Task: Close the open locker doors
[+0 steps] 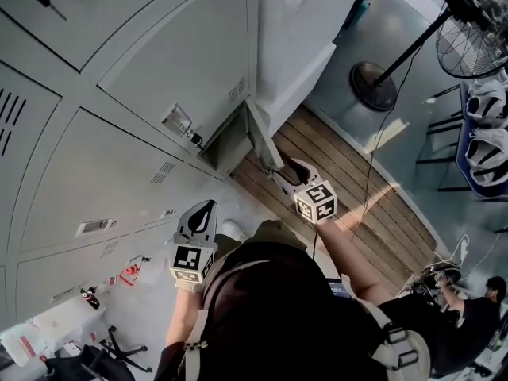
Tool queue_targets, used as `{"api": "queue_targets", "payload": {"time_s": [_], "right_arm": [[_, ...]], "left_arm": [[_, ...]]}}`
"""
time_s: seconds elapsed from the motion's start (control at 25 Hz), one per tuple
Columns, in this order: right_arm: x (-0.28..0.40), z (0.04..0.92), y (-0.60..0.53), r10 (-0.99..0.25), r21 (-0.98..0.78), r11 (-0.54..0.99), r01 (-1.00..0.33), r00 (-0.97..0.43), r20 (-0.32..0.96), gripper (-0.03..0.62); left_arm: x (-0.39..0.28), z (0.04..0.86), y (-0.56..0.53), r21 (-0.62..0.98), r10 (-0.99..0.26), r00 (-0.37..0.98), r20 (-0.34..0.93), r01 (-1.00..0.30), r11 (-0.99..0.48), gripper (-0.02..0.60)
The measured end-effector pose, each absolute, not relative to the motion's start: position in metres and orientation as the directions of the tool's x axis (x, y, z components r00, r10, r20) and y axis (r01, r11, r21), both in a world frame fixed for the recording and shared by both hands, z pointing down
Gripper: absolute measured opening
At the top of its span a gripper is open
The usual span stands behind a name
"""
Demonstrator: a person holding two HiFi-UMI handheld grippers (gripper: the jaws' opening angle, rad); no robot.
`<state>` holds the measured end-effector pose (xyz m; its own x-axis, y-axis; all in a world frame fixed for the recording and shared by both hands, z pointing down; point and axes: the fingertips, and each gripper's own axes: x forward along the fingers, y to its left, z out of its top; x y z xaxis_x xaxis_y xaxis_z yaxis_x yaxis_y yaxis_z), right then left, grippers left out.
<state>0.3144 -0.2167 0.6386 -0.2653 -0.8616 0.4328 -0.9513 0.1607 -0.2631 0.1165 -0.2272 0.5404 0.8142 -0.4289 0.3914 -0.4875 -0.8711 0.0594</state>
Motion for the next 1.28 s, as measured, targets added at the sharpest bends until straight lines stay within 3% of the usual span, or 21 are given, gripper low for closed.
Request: {"api": "queue_targets", "payload": {"time_s": [1.28], "right_arm": [[0.210,0.637,-0.251,-0.823,-0.236,0.262,-0.936,-0.344,0.452,0.232]], "left_arm": [[0.014,0.547,-0.234,0.098,-0.516,0.778,0.360,-0.581,-0.808,0.009]]}}
